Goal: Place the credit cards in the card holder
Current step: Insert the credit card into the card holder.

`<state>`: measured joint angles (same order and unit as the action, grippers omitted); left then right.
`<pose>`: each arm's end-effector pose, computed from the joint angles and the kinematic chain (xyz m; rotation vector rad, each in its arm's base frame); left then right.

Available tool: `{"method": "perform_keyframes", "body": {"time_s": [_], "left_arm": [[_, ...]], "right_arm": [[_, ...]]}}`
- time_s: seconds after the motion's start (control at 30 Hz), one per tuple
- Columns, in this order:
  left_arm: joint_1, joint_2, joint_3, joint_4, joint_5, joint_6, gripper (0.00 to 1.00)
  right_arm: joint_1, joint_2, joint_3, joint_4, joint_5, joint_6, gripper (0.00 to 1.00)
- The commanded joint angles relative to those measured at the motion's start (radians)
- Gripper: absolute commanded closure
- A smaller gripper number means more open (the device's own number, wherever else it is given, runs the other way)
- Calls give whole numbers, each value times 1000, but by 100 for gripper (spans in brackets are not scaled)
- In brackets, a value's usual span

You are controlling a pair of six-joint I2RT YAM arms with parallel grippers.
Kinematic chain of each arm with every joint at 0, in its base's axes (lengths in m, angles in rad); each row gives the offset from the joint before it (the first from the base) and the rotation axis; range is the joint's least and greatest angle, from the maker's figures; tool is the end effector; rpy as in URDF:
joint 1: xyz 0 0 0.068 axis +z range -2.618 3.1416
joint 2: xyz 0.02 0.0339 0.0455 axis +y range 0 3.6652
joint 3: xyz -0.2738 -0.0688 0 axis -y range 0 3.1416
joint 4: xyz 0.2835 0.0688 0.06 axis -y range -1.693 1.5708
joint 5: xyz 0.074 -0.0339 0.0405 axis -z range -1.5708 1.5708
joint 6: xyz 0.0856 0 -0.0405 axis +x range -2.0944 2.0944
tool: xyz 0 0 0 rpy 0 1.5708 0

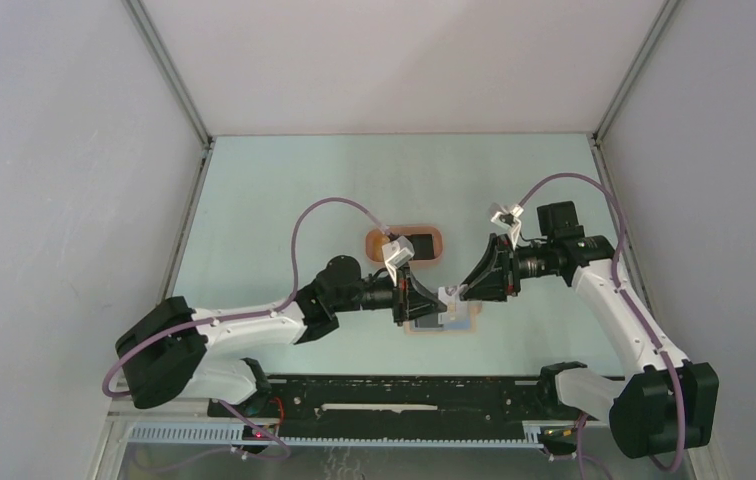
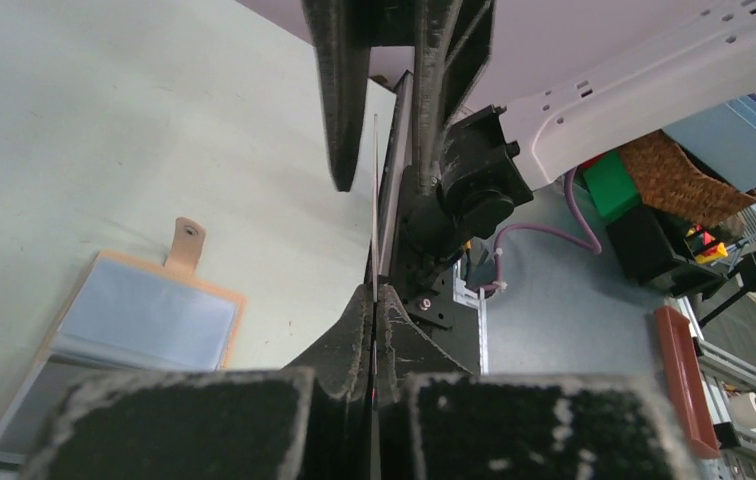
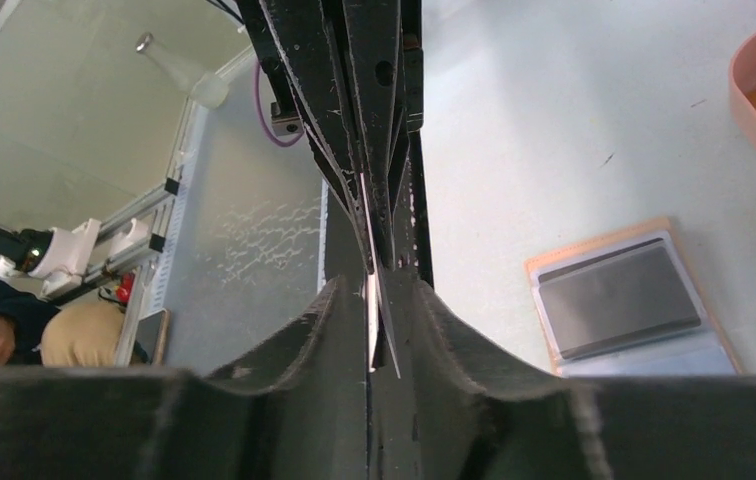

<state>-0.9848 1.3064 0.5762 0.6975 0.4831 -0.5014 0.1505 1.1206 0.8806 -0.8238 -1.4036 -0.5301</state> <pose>0.1601 -0.3131 0.2285 0.8385 1.6275 -1.4892 0.2180 0.1184 0.2738 -1.0570 1.7013 1.5287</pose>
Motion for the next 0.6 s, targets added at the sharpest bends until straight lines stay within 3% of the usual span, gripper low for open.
{"method": "perform_keyframes", "body": {"time_s": [0.0, 0.1, 0.13, 0.23, 0.4, 0.57], "left_arm": [[9, -15, 52, -15, 37, 31, 100], [14, -15, 54, -15, 34, 29, 100], [16, -15, 52, -15, 30, 27, 100], [21, -20, 49, -15, 20, 21, 98], [38, -69, -1, -32, -85, 0, 71], [44, -176, -105, -86, -249, -15, 54]], "right_arm": [[17, 8, 47, -18, 3, -32, 69], [27, 18, 50, -28, -3, -46, 95], [31, 22, 52, -34, -1, -52, 100], [37, 35, 60, -56, 0, -72, 100], [9, 64, 59, -64, -13, -54, 100], [-58, 68, -35, 164, -8, 196, 100]]}}
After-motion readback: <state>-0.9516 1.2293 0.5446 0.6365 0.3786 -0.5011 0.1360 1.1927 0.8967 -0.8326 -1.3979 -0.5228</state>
